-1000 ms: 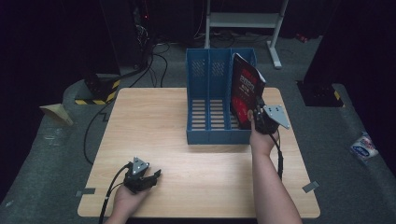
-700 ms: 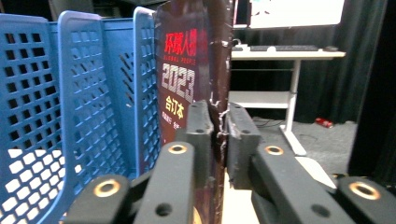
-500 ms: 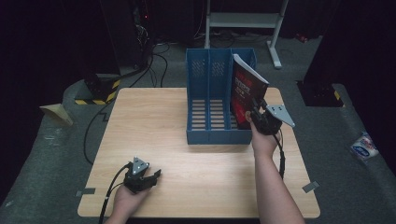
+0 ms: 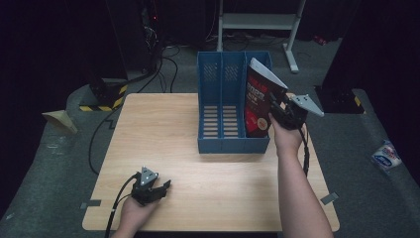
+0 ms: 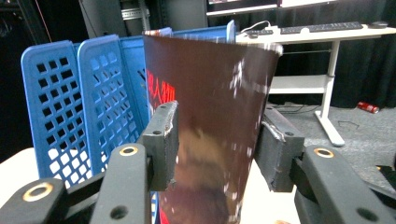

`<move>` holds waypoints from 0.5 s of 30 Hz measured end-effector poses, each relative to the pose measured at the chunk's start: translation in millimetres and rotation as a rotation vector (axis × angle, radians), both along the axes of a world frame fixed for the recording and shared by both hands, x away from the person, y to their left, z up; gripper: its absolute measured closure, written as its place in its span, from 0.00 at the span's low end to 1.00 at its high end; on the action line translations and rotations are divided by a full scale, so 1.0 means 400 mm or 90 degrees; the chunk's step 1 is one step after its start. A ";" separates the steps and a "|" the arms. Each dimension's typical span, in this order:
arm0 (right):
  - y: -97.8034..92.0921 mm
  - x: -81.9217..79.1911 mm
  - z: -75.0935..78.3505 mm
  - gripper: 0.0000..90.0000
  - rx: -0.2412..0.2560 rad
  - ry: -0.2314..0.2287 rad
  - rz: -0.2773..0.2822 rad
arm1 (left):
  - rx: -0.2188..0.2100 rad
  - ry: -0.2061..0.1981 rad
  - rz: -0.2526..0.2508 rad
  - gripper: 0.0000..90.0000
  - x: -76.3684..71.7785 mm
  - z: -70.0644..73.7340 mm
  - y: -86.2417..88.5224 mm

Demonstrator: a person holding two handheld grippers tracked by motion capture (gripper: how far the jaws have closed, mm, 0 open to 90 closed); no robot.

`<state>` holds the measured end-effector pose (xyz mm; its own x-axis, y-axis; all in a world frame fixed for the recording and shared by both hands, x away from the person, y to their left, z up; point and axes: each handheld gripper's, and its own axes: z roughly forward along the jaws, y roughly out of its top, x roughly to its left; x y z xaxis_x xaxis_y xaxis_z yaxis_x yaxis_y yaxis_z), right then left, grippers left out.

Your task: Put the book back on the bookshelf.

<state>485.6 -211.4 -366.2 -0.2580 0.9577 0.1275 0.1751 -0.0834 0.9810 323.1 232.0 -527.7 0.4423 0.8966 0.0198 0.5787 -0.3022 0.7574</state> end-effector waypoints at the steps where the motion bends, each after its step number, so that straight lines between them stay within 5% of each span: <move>1: -0.003 0.004 0.006 0.61 0.000 -0.001 0.005 | -0.001 0.000 0.000 0.46 0.000 0.000 0.000; 3: -0.005 0.011 0.017 0.65 -0.001 0.005 0.017 | -0.001 0.000 0.000 0.46 0.000 0.000 0.000; 7: 0.003 0.005 0.031 0.95 -0.019 0.006 0.023 | 0.000 0.000 0.000 0.46 0.000 0.000 0.000; 15: 0.058 -0.044 0.046 0.97 -0.037 -0.072 -0.031 | -0.001 0.000 0.000 0.46 0.000 0.000 0.000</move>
